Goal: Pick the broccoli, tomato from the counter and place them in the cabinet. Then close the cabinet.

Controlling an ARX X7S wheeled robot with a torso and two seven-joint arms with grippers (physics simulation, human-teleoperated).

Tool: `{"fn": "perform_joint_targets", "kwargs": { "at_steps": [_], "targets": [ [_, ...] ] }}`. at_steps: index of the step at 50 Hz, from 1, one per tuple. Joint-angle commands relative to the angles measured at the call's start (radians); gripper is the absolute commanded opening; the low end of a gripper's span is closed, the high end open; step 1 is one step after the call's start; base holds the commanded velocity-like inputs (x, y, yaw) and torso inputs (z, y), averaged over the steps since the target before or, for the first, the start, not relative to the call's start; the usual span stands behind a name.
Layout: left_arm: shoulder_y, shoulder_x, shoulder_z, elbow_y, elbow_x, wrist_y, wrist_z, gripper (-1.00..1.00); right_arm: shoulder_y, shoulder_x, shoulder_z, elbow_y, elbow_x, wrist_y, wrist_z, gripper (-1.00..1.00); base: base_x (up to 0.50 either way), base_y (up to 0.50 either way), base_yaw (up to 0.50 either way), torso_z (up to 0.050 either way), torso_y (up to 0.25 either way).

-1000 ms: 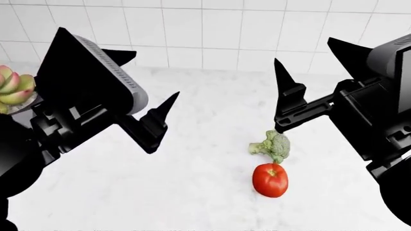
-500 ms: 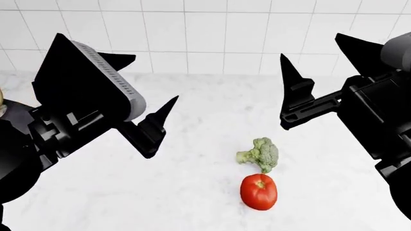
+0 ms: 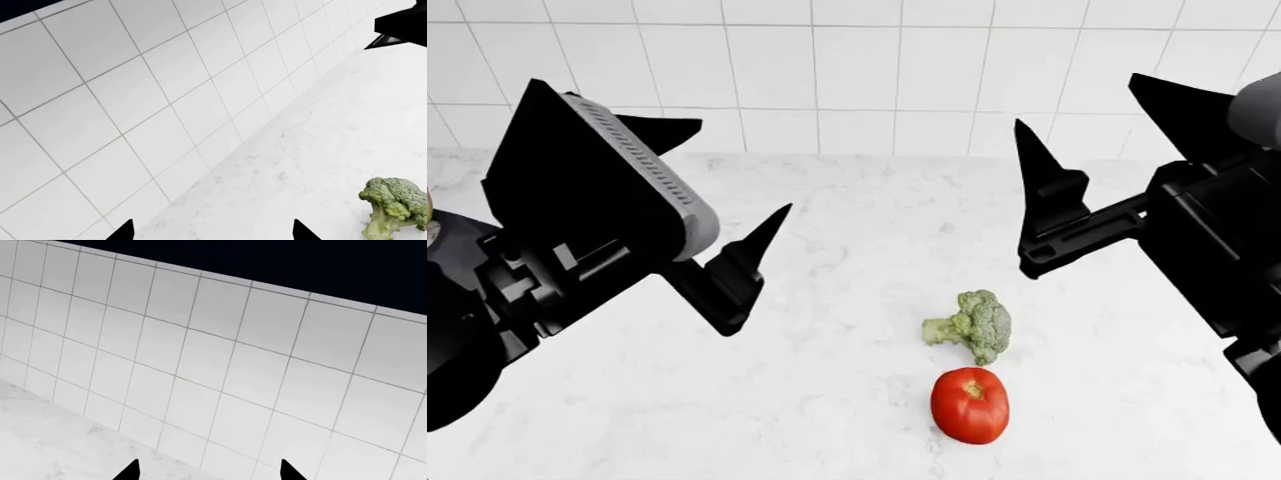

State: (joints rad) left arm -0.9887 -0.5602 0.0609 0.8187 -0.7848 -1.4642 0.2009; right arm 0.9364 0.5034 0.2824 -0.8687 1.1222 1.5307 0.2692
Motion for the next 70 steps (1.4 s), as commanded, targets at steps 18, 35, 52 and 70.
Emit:
{"fn": "perform_joint_targets", "kwargs": {
  "at_steps": [18, 35, 52, 70],
  "targets": [
    [0.07, -0.041, -0.038, 0.025, -0.038, 0.038, -0.019, 1.0, -0.114, 0.238, 0.143, 0.0, 0.63, -0.065, 0.11, 1.0, 0.0, 0.0, 0.0, 0.0, 0.0],
    [0.082, -0.052, -0.029, 0.023, -0.047, 0.057, -0.033, 1.0, -0.305, 0.202, 0.313, -0.112, 0.653, -0.008, -0.109, 1.0, 0.0, 0.0, 0.0, 0.0, 0.0],
    [0.083, -0.057, -0.045, 0.029, -0.081, 0.048, -0.052, 1.0, -0.617, 0.296, 0.068, -0.178, 0.163, -0.339, -0.356, 1.0, 0.0, 0.0, 0.0, 0.0, 0.0],
    [0.112, -0.081, -0.021, 0.012, -0.064, 0.101, -0.051, 1.0, -0.763, 0.315, -0.134, -0.134, -0.144, -0.485, -0.44, 1.0, 0.0, 0.0, 0.0, 0.0, 0.0]
  ]
}}
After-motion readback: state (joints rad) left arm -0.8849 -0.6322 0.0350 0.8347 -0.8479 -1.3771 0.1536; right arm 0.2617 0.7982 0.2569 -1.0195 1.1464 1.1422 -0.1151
